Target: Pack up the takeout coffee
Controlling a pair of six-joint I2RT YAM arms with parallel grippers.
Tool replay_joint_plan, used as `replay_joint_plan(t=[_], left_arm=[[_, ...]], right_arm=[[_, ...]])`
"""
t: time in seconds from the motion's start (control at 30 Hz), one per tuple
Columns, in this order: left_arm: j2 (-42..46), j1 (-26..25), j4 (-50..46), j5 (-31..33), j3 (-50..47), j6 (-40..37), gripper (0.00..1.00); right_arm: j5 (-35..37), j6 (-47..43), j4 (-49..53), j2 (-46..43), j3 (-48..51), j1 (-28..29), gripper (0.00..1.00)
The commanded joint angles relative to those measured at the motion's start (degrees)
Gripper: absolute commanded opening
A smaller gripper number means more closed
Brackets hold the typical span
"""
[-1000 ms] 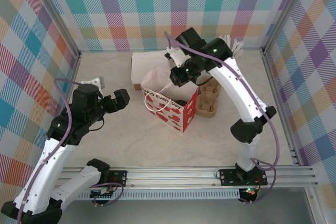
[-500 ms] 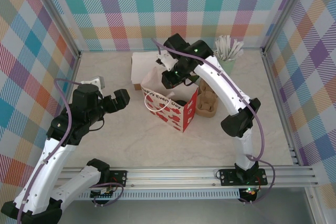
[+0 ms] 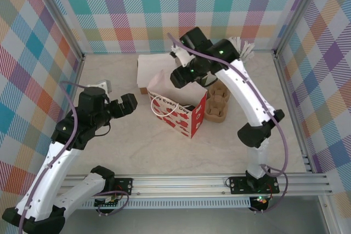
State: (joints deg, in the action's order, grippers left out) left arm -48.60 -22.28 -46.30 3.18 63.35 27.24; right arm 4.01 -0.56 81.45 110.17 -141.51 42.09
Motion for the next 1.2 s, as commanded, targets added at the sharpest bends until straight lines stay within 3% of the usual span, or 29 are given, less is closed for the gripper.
replay_joint_plan(t=[0.0, 0.13, 0.37, 0.5, 0.83, 1.17], left_arm=[[-2.22, 1.94, 3.33, -6.33, -0.02, 0.54, 1.0], [-5.03, 6.14, 6.59, -13.04, -0.01, 2.02, 1.0], [-13.45, 20.2, 13.23, -30.14, 0.32, 4.51, 0.96], [-22.05, 24.57, 13.72, -33.94, 3.06, 1.55, 0.93], [-47.94, 26.5, 13.12, -36.54, 15.12, -5.42, 0.78], [-65.81, 26.32, 9.24, -39.03, 29.93, -10.25, 0.68]], right_arm=[[5.87, 0.01, -2.49, -8.1, 3.99, -0.16, 0.71], [9.83, 1.39, -9.29, -17.67, 14.94, -0.33, 0.81], [10.57, 4.93, -21.14, -34.03, 34.39, -0.43, 0.97], [9.98, 7.43, -24.05, -40.45, 41.97, -0.43, 1.0], [7.81, 9.75, -26.16, -49.53, 53.26, -0.41, 0.98], [5.85, 10.92, -28.15, -49.55, 57.39, -0.42, 0.97]])
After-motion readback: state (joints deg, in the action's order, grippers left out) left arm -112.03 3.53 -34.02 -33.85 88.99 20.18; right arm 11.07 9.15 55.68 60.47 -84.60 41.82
